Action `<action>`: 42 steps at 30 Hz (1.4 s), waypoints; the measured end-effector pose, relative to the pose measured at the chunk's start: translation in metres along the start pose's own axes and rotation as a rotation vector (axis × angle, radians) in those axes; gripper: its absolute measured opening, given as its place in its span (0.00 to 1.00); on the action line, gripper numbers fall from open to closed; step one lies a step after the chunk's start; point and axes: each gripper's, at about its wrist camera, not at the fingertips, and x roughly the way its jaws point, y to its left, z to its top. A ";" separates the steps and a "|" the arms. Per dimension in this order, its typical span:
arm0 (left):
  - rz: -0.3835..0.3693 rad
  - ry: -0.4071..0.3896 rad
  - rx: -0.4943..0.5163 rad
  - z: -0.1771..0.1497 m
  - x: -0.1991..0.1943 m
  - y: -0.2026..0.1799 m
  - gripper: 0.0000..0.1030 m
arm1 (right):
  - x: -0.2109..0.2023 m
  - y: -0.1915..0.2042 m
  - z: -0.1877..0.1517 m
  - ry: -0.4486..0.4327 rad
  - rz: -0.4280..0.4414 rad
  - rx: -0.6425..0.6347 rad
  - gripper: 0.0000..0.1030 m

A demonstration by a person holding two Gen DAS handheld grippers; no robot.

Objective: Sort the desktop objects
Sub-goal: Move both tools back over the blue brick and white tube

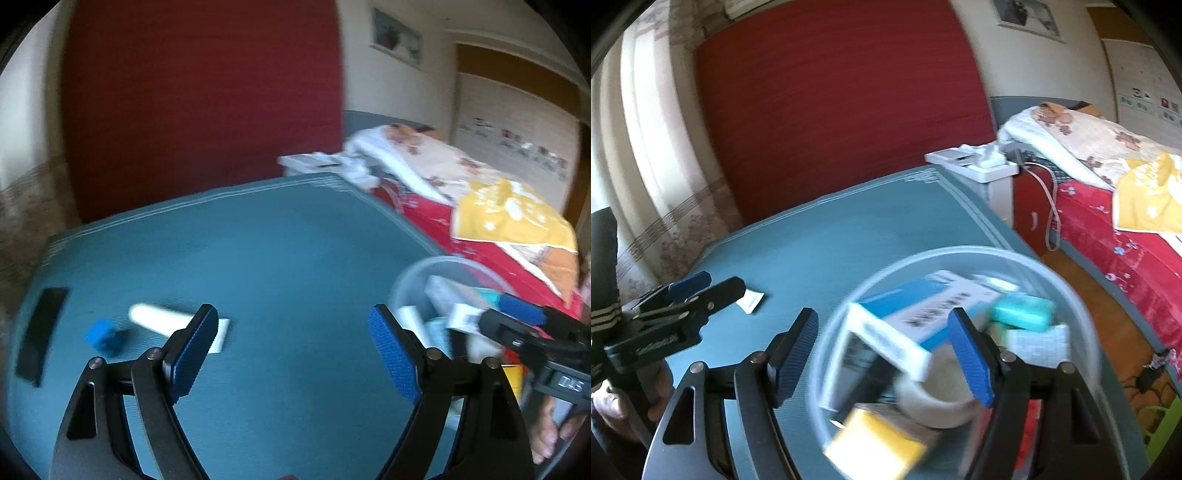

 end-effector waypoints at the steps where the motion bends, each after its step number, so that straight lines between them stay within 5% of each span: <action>1: 0.031 0.003 -0.015 -0.001 0.000 0.009 0.84 | 0.003 0.008 0.000 0.003 0.009 -0.013 0.75; 11: 0.192 0.033 -0.144 -0.010 0.007 0.096 0.84 | 0.021 0.069 0.005 -0.018 0.041 -0.145 0.77; 18: 0.235 0.080 -0.196 -0.019 0.029 0.139 0.84 | 0.041 0.097 0.007 0.003 0.075 -0.170 0.77; 31: 0.305 0.148 -0.231 -0.026 0.063 0.171 0.84 | 0.091 0.139 -0.001 0.093 0.107 -0.233 0.77; 42: 0.289 0.210 -0.301 -0.034 0.085 0.192 0.84 | 0.136 0.158 -0.007 0.163 0.109 -0.243 0.77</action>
